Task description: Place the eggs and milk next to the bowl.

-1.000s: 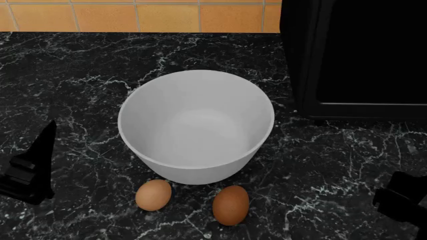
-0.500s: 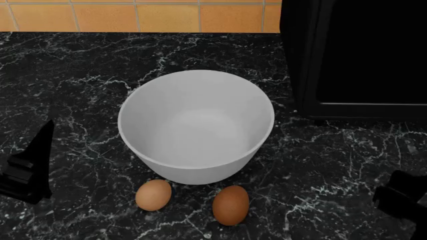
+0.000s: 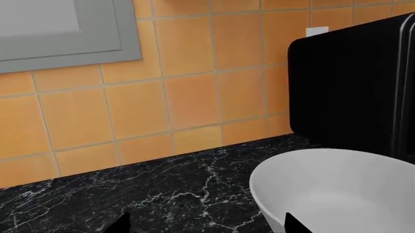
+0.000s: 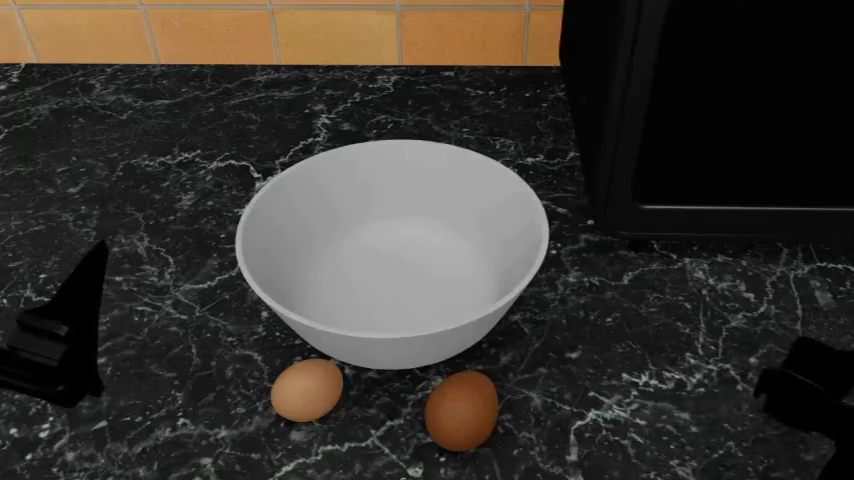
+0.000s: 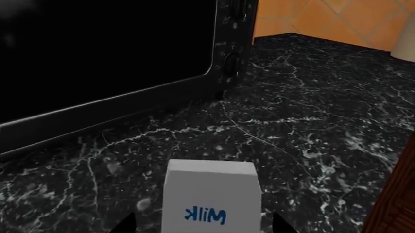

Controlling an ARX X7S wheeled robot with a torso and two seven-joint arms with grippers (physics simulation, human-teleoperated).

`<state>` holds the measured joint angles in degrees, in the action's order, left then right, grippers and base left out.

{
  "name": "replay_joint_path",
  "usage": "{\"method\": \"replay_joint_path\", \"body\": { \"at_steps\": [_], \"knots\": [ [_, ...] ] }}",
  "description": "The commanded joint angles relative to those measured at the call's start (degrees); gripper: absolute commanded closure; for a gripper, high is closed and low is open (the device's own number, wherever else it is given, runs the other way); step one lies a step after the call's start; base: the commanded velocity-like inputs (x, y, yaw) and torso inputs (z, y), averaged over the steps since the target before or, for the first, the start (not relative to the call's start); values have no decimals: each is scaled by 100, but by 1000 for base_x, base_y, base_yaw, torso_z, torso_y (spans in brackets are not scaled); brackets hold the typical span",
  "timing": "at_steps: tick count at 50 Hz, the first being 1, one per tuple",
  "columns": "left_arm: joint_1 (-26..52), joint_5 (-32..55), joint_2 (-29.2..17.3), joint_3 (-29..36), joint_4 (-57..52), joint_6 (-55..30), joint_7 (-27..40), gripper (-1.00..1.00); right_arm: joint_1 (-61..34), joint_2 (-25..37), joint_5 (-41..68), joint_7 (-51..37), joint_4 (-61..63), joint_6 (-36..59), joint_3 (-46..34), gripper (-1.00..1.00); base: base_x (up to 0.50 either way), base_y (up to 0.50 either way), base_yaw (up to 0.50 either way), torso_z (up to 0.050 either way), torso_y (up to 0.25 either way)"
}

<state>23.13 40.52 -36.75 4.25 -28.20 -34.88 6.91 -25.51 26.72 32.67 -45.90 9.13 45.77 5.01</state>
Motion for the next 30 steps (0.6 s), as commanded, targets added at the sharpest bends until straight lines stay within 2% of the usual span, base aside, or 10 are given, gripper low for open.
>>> {"method": "replay_joint_path", "body": {
  "at_steps": [1, 11, 12, 30],
  "knots": [
    [10, 0, -12, 15, 2, -13, 17, -100, -20, -14, -35, 32, -175, -106, 11, -100, 0, 0, 0, 0, 0],
    [19, 27, -22, 27, -43, -58, 58, -100, -18, -20, -42, 8, -166, -128, 16, -100, 0, 0, 0, 0, 0],
    [9, 11, -21, 28, -17, -31, 41, -100, -17, -18, -69, -41, -148, -108, 7, 100, 0, 0, 0, 0, 0],
    [8, 31, -28, 41, -40, -25, 52, -100, 75, 41, -8, -16, 80, -100, 27, 100, 0, 0, 0, 0, 0]
  ]
}}
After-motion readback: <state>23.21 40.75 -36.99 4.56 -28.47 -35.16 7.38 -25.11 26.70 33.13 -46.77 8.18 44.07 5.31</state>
